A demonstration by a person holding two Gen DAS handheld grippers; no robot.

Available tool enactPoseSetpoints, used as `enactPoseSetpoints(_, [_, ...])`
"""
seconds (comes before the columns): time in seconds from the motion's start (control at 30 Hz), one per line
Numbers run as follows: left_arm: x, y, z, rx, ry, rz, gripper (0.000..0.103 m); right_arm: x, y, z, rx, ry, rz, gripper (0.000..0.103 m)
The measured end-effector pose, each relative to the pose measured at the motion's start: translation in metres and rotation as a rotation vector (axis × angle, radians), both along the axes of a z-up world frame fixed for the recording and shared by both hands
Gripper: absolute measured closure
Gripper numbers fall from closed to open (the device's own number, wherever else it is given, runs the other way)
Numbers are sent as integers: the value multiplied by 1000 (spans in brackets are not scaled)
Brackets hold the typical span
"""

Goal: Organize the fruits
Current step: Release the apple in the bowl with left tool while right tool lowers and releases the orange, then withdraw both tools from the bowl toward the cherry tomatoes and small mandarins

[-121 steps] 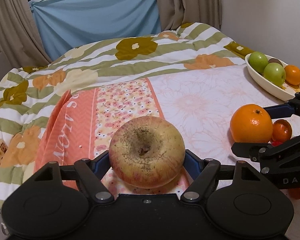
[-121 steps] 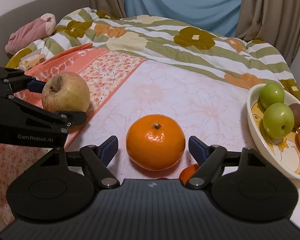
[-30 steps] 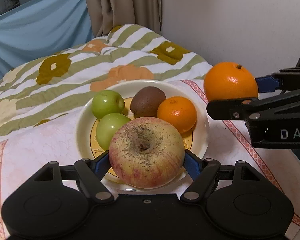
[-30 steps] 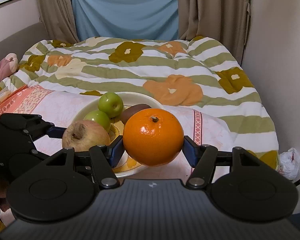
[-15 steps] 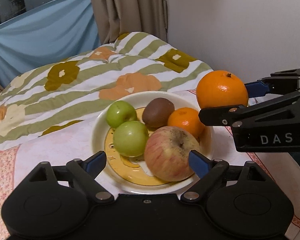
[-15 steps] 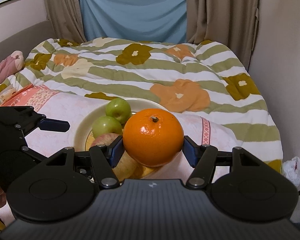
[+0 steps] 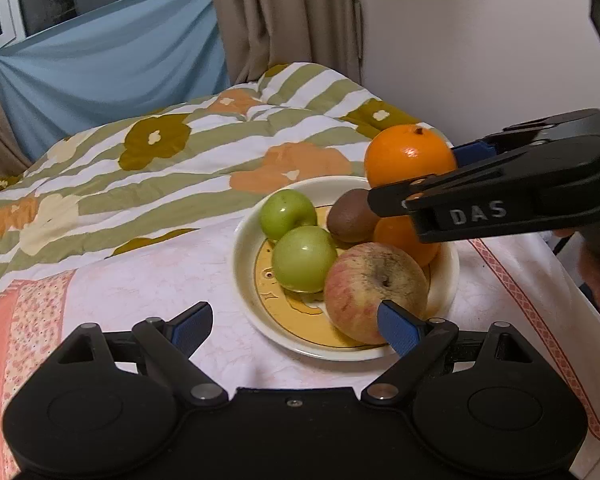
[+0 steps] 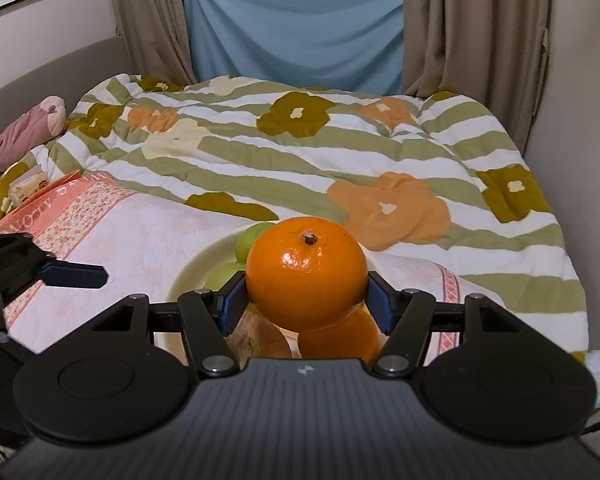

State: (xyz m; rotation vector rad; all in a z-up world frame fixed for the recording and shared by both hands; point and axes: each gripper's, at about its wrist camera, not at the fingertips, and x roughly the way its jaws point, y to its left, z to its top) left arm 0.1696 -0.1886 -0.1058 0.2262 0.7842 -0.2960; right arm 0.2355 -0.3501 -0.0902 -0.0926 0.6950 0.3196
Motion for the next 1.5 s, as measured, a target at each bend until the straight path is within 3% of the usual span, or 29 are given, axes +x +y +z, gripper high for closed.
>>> enactPoseSetpoints(0.43, [5, 16, -1, 6, 9, 61, 11, 33, 14, -25, 2, 48, 43, 25])
enactPoseSetpoints(0.57, [6, 18, -3, 9, 12, 73, 11, 37, 14, -32, 11, 79, 39, 19])
enactPoseSetpoints(0.6, [6, 18, -3, 10, 12, 75, 11, 35, 13, -31, 22, 68, 38, 6])
enactPoseSetpoints(0.63, [6, 19, -2, 11, 12, 77, 11, 32, 12, -28, 28, 52, 35, 0])
enactPoseSetpoints(0.73, [5, 19, -2, 11, 11, 81, 11, 27, 10, -23, 29, -4, 26, 0])
enactPoseSetpoints(1.07, [-5, 24, 10, -6, -12, 85, 11, 14, 13, -6, -7, -35, 12, 0])
enactPoseSetpoints(1.5, [-41, 61, 54, -28, -102, 145, 10, -36, 16, 47, 1, -104, -75, 0])
